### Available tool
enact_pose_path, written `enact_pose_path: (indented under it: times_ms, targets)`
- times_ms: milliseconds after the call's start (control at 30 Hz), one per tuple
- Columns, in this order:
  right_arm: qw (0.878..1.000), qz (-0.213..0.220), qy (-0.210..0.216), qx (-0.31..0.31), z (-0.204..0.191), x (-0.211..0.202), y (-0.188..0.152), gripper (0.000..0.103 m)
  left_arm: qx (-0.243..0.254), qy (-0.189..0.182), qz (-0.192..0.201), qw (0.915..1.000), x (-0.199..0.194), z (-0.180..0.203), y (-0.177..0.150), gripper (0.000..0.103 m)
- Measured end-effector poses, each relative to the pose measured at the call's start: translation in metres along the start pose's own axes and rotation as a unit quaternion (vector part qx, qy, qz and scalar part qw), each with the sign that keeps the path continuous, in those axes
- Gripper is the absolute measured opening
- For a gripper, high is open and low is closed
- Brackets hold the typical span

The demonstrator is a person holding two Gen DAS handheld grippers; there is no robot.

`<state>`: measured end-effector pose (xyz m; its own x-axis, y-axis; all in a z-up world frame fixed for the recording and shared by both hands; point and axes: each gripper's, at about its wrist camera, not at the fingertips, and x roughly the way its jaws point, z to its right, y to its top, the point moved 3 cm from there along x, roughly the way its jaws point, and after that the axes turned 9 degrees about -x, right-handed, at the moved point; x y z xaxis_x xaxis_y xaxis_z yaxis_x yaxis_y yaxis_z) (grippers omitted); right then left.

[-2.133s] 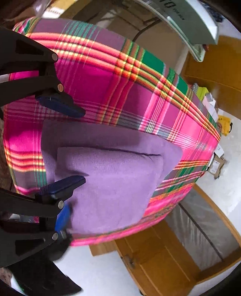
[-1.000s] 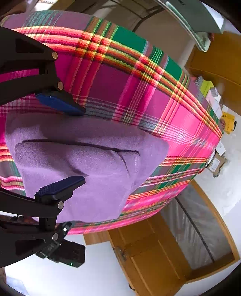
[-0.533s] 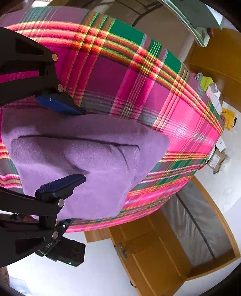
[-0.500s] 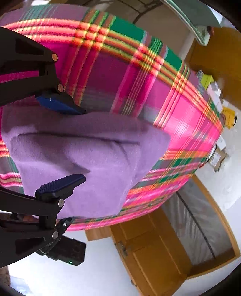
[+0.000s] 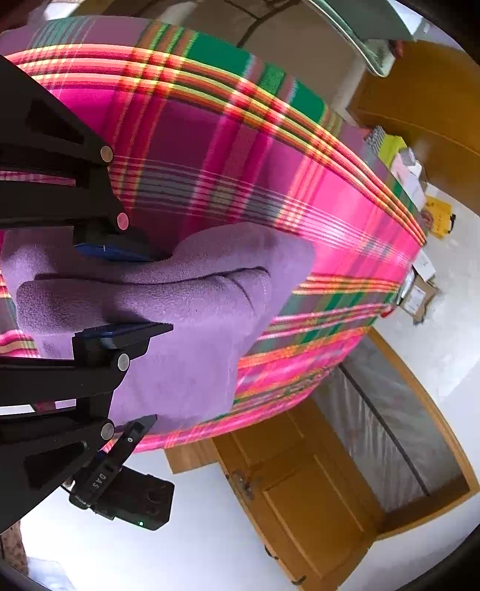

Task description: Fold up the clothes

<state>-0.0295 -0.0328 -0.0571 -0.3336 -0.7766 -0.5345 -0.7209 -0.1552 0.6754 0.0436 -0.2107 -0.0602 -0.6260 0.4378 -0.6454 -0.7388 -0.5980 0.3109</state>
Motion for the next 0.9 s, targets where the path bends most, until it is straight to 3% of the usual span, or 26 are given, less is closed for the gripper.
enact_pose_path:
  times_ms: [267, 533, 700, 900]
  targets:
    - [0.998, 0.026, -0.01, -0.06, -0.019, 0.0, 0.041, 0.014, 0.032, 0.004, 0.04, 0.9987, -0.009, 0.02, 0.035, 0.029]
    - [0.995, 0.04, -0.028, -0.092, -0.014, 0.033, 0.097, 0.014, 0.049, 0.016, 0.084, 0.9952, -0.011, 0.023, 0.087, 0.029]
    - [0.995, 0.013, -0.042, -0.089, 0.009, 0.066, 0.106, 0.014, 0.043, 0.049, 0.072, 0.9953, 0.014, 0.0, 0.108, 0.029]
    - [0.996, -0.021, -0.056, -0.069, 0.035, 0.087, 0.089, 0.018, 0.039, 0.063, 0.044, 0.9963, 0.031, -0.026, 0.103, 0.031]
